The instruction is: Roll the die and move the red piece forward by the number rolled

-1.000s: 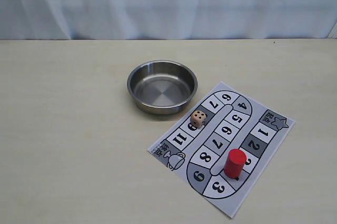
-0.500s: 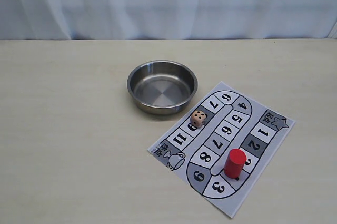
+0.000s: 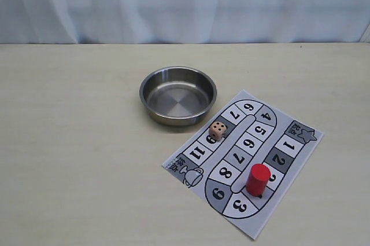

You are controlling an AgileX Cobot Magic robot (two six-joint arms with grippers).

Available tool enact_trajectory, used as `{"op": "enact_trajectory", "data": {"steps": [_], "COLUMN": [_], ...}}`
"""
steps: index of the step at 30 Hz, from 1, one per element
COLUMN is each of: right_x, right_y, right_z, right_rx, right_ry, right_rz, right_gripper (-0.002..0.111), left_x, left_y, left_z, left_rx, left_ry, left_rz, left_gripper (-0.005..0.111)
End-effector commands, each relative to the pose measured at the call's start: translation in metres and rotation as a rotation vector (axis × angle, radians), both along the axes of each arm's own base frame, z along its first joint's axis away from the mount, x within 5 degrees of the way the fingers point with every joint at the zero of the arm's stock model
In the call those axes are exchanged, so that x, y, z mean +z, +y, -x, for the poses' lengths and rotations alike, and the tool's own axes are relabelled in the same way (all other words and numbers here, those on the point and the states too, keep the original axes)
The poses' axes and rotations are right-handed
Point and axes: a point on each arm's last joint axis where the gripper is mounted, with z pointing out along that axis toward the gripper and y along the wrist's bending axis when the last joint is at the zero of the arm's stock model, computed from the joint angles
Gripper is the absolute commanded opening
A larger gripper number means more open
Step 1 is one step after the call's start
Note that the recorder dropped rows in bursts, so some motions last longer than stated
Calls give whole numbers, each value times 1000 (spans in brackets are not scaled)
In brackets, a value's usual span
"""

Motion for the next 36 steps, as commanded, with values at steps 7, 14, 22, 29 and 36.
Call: {"op": "enact_trajectory", "data": {"steps": [7,14,22,29,36], "right_x": [-50,-91,-143,-165,-175], "right_y": [-1,-1,-1,-1,0], "right_z": [-57,-87,-107,-111,-110], "right_rx": [-38,-43,-53,-54,-47], "right_ry": [-10,-75,-121,-28,90], "right_rz": [-7,-22,-23,40,43], "right_gripper": [4,4,4,4,4], "left_x": [3,3,3,3,3], "left_y": [0,0,0,0,0], "left_z": [0,0,0,0,0], "left_rx": [0,0,0,0,0], "left_ry": [-18,-18,-18,-18,-18], "left_rz": [6,6,6,6,6], "left_gripper": [0,0,0,0,0]}}
